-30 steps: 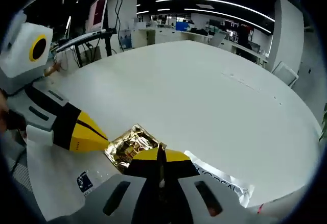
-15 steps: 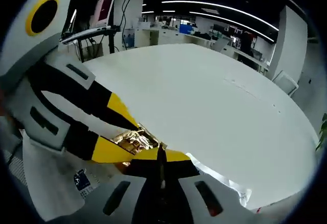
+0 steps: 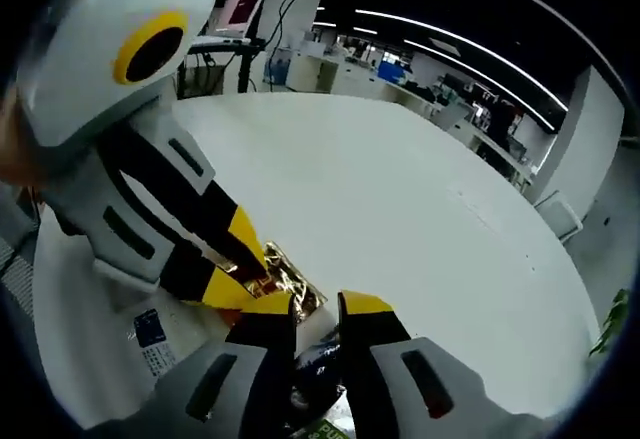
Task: Arrange the skincare products in the storage area until every visible bottle or jar stands upright without overlapping.
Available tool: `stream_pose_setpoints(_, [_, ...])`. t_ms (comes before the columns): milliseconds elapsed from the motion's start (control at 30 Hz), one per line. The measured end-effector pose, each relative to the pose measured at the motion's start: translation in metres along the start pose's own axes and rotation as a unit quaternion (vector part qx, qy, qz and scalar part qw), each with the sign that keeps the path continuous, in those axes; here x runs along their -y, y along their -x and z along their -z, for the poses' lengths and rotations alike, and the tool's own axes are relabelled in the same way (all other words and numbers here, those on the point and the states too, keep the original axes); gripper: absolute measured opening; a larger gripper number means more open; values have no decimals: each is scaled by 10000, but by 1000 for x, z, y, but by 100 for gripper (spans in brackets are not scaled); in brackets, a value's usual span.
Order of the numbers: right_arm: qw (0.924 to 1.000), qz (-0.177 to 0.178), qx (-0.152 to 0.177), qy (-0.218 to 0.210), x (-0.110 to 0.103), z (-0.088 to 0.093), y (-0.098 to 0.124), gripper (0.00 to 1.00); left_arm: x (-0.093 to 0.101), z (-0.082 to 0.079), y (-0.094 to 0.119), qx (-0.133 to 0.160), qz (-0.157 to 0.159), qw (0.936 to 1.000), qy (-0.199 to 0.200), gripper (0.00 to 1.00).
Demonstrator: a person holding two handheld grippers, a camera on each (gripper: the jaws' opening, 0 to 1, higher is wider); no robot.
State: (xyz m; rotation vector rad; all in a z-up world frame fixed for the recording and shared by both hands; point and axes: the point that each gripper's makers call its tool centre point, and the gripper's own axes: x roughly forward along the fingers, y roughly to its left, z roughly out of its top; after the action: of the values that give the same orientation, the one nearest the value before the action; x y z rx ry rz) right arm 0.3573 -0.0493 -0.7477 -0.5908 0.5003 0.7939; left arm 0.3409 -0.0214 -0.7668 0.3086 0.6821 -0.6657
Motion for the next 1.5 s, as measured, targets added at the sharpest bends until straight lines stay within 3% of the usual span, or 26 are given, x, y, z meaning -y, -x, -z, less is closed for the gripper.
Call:
stream_pose_setpoints(300, [9997, 123, 194, -129, 10, 2, 25, 24, 0, 0, 0, -20, -17, 10000, 76, 14])
stream_pose_setpoints(533, [9997, -64, 129, -185, -1, 17, 30, 25, -2, -1, 4, -46, -49, 9999, 134, 19])
stream_pose_setpoints(767, [9991, -163, 233, -303, -10, 13, 41, 29, -9, -2, 9, 13, -96, 9999, 127, 19])
stream_pose_setpoints(967, [9976, -439, 381, -367, -26, 8, 57, 37, -6, -5, 22, 52, -82, 9995, 315, 25])
stream_pose_setpoints(1300, [9948, -491, 461, -761, -39, 28, 95, 60, 4, 5, 48, 13, -52, 9989, 474, 37])
stream_pose_setpoints(1500, [9941, -500, 335, -897, -42, 45, 119, 68, 14, 5, 60, 39, -16, 9981, 608, 44])
